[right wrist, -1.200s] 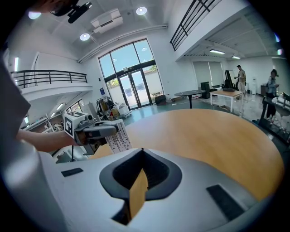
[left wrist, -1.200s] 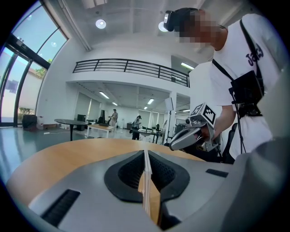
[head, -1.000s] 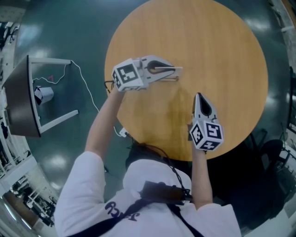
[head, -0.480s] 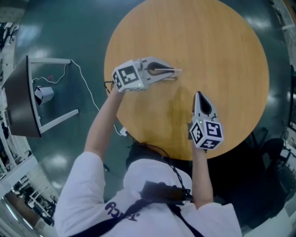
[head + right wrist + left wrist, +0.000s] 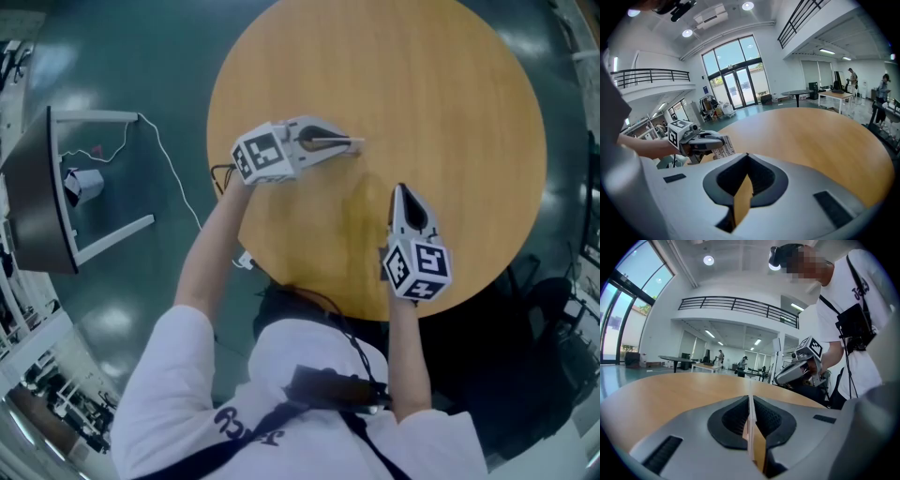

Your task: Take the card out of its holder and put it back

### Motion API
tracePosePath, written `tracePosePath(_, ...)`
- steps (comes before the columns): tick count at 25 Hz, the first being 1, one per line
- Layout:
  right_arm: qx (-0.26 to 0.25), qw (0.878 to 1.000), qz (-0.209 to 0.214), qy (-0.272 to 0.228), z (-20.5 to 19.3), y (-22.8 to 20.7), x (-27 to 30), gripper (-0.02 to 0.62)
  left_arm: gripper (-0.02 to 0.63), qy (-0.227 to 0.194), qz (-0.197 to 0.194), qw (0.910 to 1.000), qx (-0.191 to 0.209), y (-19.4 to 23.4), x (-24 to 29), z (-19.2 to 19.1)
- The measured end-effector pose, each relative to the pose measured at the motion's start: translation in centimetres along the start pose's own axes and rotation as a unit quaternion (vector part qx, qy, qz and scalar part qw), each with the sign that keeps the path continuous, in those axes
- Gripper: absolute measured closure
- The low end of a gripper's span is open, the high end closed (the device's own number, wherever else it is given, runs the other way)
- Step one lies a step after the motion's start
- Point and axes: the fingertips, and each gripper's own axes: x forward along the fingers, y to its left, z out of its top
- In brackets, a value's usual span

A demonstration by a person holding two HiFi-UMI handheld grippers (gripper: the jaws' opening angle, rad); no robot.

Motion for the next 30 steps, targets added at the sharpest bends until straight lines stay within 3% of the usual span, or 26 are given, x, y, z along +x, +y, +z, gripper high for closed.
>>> tracePosePath(7, -0.016, 1.000, 0.007, -0.002, 0.2, 1.0, 0.1, 0.577, 0.577, 0.017, 0.006, 0.9997, -0.018, 0.7, -0.6, -1.9)
tracePosePath(11, -0.022, 1.000, 0.009, -0.008, 0.3, 0.7, -0.4, 0.577, 0.565, 0.037, 0.046, 0.9981, -0.015, 1.7, -1.4, -2.5)
tracePosePath(19, -0.027, 0.999, 0.005, -0.030, 0.2, 0.5, -1.2, 0.577, 0.561, 0.009, 0.137, 0.9885, -0.064, 2.0, -7.1, -3.5)
tracePosePath(24, -0.042, 0.998, -0.008, -0.054, 0.6, -0.2, -1.8, 0.577, 0.563, -0.031, 0.217, 0.9716, -0.088, 1.2, -11.5, -2.7)
tracePosePath(30, -0.079, 0.994, 0.026, -0.074, 0.5, 2.7, -3.4, 0.577, 0.565, -0.051, 0.322, 0.9396, -0.104, -2.0, -14.8, -0.9)
